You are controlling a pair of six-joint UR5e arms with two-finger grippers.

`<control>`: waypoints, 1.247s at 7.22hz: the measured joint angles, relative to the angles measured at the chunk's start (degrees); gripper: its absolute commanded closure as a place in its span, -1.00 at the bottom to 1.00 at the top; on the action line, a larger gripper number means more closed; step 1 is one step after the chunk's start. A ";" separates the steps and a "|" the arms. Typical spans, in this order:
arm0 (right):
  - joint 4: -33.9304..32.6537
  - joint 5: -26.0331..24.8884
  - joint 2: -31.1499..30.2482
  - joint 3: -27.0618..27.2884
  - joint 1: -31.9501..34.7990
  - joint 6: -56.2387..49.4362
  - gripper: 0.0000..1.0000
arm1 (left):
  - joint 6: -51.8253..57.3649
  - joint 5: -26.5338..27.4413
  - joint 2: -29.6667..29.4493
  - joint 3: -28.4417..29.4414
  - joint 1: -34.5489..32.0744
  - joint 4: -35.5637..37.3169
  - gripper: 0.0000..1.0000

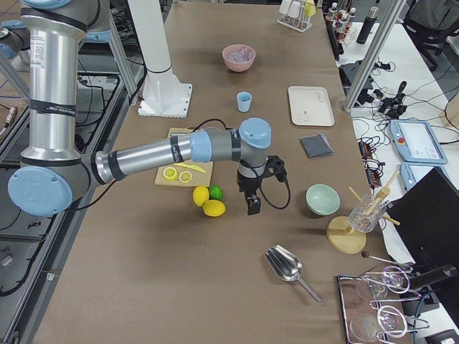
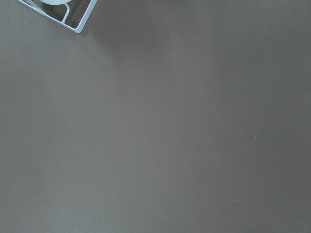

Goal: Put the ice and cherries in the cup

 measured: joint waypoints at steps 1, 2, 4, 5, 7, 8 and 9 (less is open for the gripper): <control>0.41 -0.09 -3.29 -1.04 1.84 -0.74 -1.00 | 0.04 0.06 0.00 -0.08 -0.02 -0.04 -0.98; 1.02 -0.37 -4.80 -2.23 2.97 -0.98 -1.00 | 0.05 0.09 0.01 -0.16 -0.02 -0.06 -0.98; 1.56 -0.31 -5.56 -3.00 5.47 -1.11 -1.00 | -0.01 0.05 0.00 -0.13 0.02 -0.09 -0.98; 1.69 -0.10 -5.46 -3.26 6.89 -0.87 -1.00 | -0.07 0.01 -0.04 -0.11 0.04 -0.19 -0.98; 1.84 -0.19 -5.25 -3.32 9.08 -0.96 -1.00 | -0.11 -0.02 -0.07 -0.14 0.05 -0.45 -0.98; 1.87 -0.31 -5.19 -3.38 9.44 -1.01 -1.00 | -0.11 -0.03 -0.08 -0.19 0.06 -0.48 -0.98; 1.88 -0.35 -5.20 -3.43 9.57 -1.11 -1.00 | -0.11 -0.03 -0.08 -0.22 0.06 -0.50 -0.98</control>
